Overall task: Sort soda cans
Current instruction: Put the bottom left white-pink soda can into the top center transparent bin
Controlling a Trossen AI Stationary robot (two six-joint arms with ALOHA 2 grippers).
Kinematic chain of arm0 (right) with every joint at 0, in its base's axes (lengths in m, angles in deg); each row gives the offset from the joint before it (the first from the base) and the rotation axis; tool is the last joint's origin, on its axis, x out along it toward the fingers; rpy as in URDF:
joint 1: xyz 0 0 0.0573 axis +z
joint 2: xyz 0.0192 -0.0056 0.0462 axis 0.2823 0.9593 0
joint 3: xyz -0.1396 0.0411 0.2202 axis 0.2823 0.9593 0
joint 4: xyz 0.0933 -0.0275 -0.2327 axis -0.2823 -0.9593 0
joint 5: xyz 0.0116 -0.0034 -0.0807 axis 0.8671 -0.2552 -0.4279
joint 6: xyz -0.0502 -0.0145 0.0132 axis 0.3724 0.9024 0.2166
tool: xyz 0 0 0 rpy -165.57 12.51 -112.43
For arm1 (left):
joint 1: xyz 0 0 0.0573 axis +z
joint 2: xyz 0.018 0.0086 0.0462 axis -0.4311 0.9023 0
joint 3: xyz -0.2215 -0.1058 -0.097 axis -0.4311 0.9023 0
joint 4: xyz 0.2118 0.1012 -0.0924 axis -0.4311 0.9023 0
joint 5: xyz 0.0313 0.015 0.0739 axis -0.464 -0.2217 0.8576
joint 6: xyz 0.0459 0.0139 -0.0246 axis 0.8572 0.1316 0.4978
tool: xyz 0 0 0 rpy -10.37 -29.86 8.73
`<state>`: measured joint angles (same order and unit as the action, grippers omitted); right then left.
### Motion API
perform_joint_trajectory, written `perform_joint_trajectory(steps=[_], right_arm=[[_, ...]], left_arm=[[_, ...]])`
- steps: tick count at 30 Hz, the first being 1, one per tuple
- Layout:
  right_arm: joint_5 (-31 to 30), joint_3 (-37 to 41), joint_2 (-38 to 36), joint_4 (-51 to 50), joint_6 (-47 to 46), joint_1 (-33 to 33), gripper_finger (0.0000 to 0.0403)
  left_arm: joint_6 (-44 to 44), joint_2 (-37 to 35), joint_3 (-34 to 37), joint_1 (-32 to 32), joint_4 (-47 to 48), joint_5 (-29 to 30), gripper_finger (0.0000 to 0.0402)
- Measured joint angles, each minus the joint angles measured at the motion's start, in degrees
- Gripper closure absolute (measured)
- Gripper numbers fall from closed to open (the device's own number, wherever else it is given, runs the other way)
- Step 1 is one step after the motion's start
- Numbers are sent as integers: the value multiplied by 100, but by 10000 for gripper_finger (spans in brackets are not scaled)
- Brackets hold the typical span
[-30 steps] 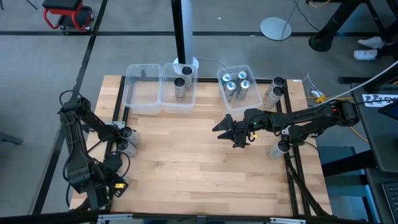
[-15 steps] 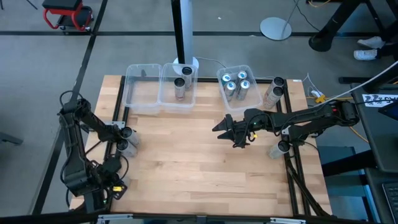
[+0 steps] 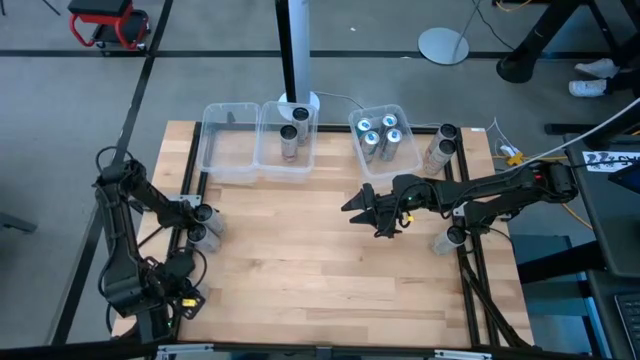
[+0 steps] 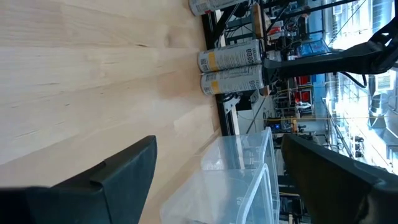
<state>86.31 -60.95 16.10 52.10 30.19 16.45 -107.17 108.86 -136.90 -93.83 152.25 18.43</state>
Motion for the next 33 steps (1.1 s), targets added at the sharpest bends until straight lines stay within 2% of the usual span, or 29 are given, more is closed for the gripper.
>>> perform_joint_trajectory(steps=[13, 33], right_arm=[[97, 2, 0, 158, 299, 422, 61], [88, 0, 0, 173, 306, 406, 61]], left_arm=[[180, 269, 0, 0, 55, 14, 109], [150, 327, 0, 2, 11, 20, 109]])
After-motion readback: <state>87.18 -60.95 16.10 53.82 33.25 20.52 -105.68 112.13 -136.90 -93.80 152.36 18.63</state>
